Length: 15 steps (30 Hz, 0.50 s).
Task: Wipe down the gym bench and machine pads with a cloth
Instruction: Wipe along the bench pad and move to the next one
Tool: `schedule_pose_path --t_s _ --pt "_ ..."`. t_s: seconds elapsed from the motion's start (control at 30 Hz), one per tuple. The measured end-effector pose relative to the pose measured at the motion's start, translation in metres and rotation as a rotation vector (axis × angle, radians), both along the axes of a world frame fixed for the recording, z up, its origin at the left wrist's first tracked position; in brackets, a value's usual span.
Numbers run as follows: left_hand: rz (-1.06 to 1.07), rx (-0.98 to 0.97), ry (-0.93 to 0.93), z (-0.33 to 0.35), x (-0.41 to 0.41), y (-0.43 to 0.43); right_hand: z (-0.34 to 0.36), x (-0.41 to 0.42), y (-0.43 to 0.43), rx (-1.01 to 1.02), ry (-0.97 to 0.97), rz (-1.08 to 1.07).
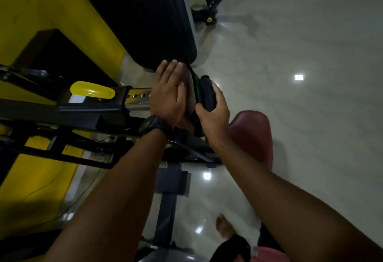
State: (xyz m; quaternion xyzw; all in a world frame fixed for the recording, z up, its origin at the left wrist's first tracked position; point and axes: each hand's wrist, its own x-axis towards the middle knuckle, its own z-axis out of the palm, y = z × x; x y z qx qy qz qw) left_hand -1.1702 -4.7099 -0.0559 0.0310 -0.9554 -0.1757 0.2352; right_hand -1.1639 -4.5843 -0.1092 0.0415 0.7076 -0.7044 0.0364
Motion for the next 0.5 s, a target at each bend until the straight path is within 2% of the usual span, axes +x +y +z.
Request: schedule_pose_path --t_s 0.13,0.37,0.5 --pt "-0.007 -0.046 0.024 -0.028 0.029 0.009 -0.027 0.020 0.027 0.113 -0.047 -0.058" --pt "-0.025 -0.026 -0.005 -0.085 0.080 0.042 -0.078 0.041 0.070 0.355 -0.059 0.002" --pt "-0.052 0.060 -0.150 -0.125 0.097 0.061 -0.107 0.038 0.080 0.517 -0.042 0.097"
